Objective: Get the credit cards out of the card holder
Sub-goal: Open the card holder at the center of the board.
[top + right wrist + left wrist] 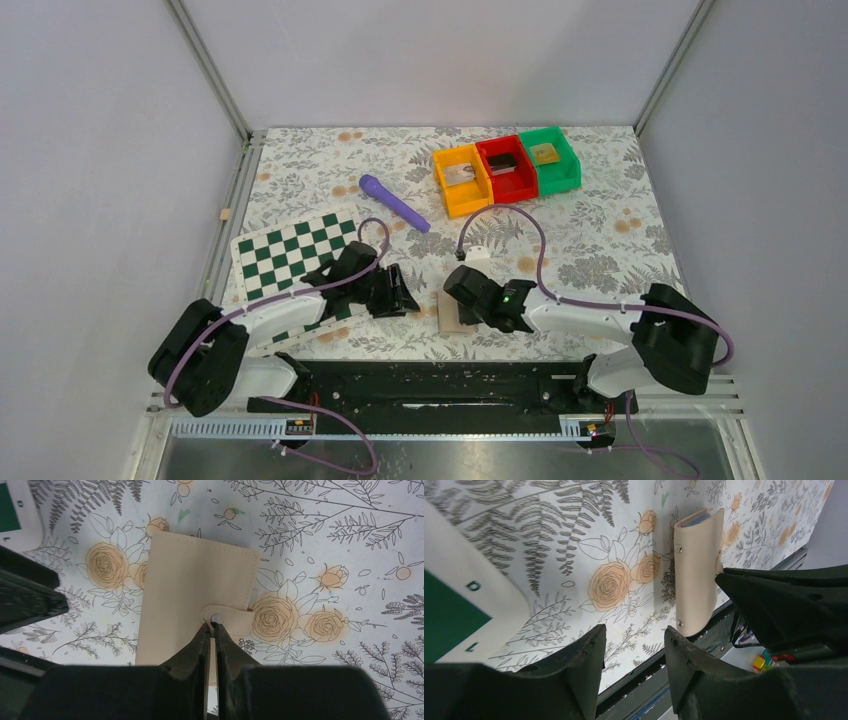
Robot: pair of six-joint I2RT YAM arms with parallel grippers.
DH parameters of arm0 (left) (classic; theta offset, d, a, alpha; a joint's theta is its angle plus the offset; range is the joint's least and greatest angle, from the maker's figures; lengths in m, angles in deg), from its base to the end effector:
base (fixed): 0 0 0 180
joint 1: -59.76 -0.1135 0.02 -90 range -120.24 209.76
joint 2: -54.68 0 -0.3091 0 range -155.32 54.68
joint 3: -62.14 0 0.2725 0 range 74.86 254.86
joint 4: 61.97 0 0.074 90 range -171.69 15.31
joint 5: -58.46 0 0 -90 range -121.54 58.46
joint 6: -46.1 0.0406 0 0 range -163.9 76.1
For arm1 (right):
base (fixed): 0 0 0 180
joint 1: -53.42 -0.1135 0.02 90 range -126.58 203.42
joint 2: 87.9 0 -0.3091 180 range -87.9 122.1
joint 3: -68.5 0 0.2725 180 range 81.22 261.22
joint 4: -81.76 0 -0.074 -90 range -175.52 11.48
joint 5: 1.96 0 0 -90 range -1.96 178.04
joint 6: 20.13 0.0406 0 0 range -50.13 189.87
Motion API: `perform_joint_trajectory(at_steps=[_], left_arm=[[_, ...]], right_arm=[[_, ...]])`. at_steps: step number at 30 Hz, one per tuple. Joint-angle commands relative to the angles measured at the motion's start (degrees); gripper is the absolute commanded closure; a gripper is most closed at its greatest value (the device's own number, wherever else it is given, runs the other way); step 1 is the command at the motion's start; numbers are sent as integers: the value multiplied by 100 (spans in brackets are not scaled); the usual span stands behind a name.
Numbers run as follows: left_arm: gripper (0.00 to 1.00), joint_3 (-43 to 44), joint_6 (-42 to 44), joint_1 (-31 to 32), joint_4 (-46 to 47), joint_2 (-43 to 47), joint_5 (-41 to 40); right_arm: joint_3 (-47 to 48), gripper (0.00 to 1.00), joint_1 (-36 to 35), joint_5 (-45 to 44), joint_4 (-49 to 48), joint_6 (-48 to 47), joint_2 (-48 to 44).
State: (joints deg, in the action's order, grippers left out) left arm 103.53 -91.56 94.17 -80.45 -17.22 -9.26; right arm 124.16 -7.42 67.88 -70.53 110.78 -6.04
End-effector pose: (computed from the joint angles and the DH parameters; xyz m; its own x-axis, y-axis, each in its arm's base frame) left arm 0.1827 -0.1438 0.1848 -0.9575 -0.1732 -0.2305 0.0303 0.7347 -0.6777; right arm 0.1520 0.2436 0.2086 -0.7696 -0.1177 -0.6276 -0.2869 0.9418 0.1753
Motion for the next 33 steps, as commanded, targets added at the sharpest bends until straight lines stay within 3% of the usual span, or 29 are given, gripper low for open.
perform_joint_trajectory(at_steps=[1, 6, 11, 23, 27, 31, 33], left_arm=[[54, 262, -237, 240, 775, -288, 68], [52, 339, -393, 565, 1476, -782, 301], [43, 271, -535, 740, 1976, -1097, 368], [50, 130, -769, 904, 2568, -1582, 477], [66, 152, -802, 930, 2560, -1655, 481], [98, 191, -736, 931, 2273, -1670, 317], [100, 179, -719, 931, 2194, -1695, 268]], right_arm=[[-95, 99, -42, 58, -382, -156, -408], [-247, 99, -40, 126, -554, -133, -520], [-311, 99, -42, 167, -637, -128, -563], [-497, 100, -37, 338, -887, 5, -716], [-536, 100, -39, 334, -895, 14, -778], [-636, 100, -33, 232, -880, 80, -897], [-698, 100, -20, 180, -838, 101, -989]])
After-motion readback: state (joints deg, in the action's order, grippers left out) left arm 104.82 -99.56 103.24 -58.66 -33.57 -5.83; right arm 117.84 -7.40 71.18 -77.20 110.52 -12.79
